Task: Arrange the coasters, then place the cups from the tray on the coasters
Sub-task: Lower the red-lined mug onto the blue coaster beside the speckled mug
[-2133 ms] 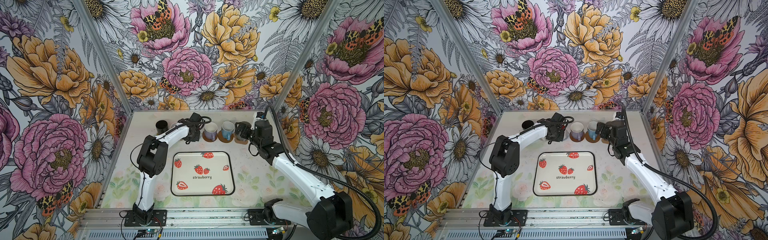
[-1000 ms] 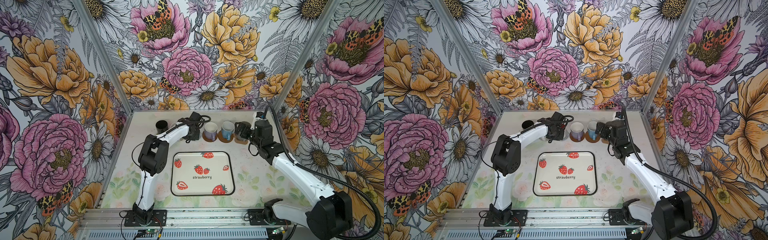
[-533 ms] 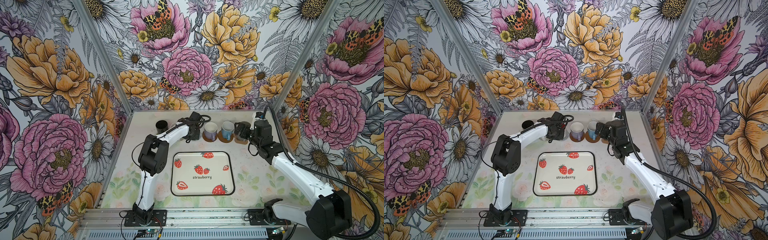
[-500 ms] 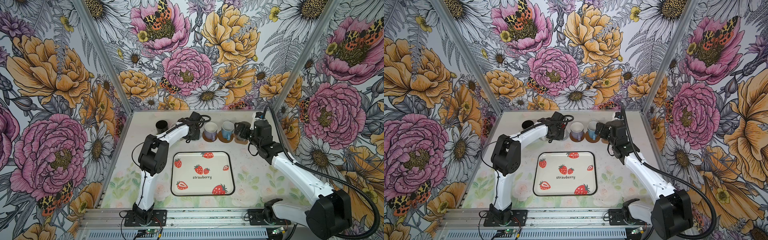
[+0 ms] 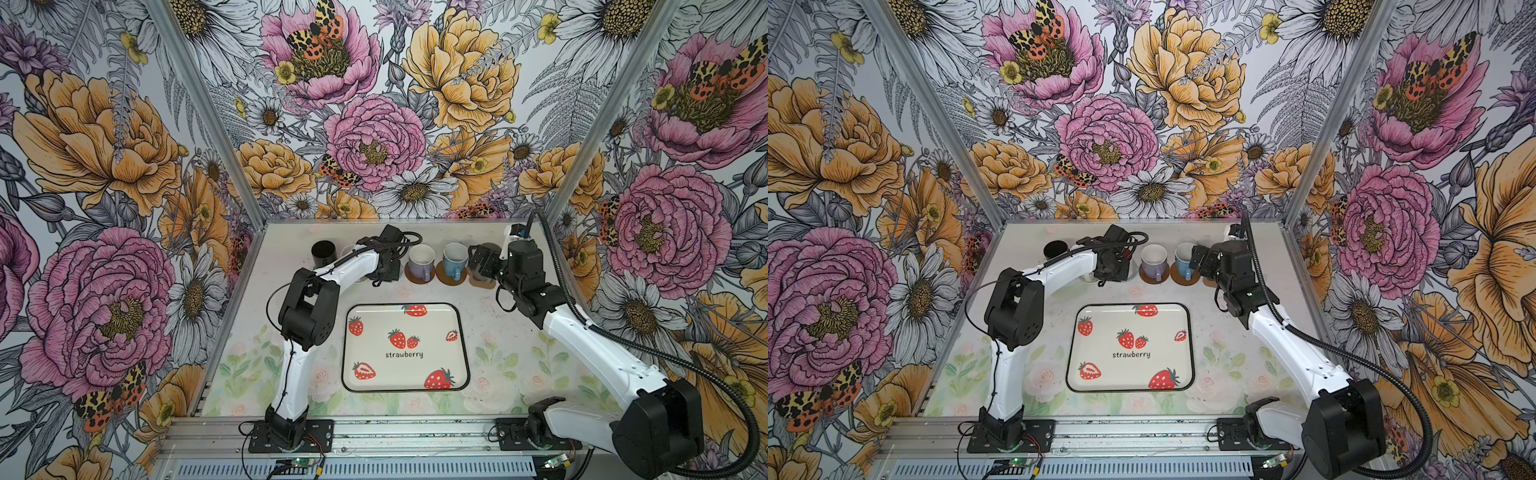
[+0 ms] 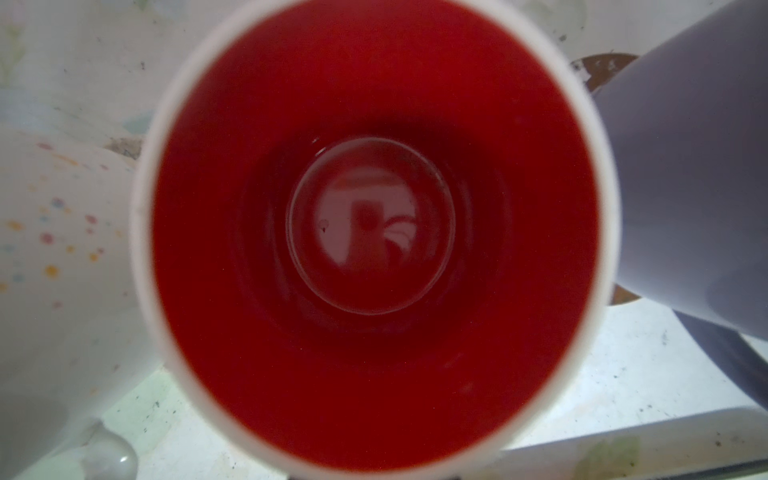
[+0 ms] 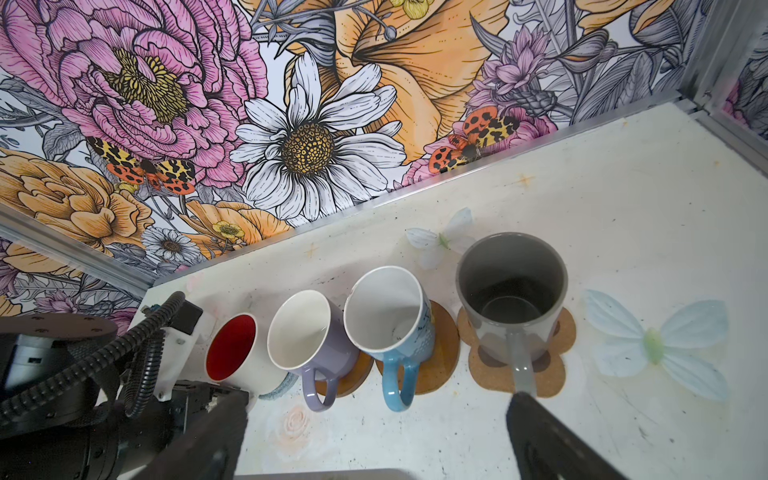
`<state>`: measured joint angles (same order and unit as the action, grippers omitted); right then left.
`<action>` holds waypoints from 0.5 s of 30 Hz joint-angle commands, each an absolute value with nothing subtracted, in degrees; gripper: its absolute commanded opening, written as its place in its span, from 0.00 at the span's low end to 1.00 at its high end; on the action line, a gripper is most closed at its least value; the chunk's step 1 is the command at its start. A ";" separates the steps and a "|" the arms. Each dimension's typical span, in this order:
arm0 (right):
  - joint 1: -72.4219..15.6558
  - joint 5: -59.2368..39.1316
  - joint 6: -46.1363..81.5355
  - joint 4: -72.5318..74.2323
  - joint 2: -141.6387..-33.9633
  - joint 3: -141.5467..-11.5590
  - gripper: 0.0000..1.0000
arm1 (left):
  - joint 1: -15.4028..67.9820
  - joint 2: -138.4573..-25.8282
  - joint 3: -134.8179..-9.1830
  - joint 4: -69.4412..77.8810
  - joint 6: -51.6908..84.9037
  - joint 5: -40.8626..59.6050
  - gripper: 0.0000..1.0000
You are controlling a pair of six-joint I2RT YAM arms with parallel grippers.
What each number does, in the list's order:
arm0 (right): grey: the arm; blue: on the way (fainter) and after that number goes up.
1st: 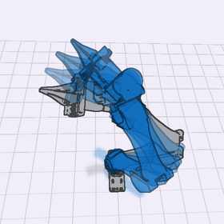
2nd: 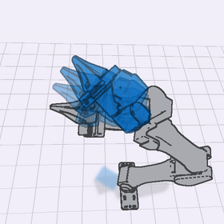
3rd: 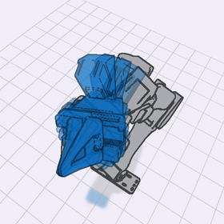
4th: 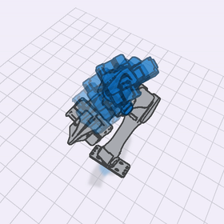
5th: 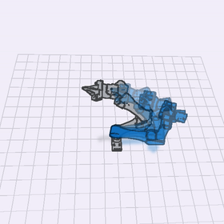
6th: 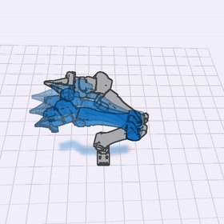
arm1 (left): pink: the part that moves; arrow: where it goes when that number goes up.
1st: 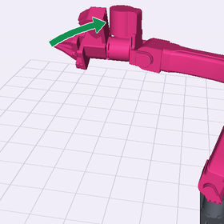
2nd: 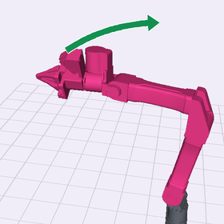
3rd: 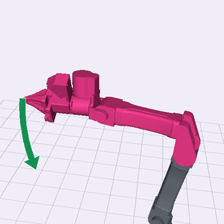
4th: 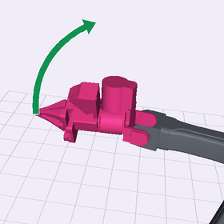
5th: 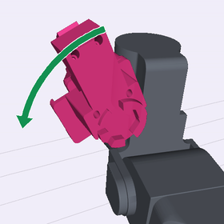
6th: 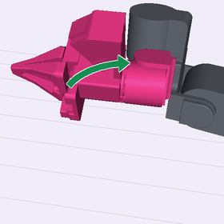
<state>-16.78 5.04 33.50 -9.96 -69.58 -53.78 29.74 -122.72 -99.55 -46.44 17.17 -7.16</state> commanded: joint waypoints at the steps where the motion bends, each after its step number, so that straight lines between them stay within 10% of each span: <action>1: -16.35 4.61 33.74 -8.41 -70.06 -54.22 1.00 | 29.02 -122.34 -101.34 -42.29 18.01 -6.92 0.00; 15: -16.30 4.55 33.75 -8.35 -70.09 -54.17 1.00 | 28.92 -123.04 -101.48 -42.18 18.09 -6.34 0.00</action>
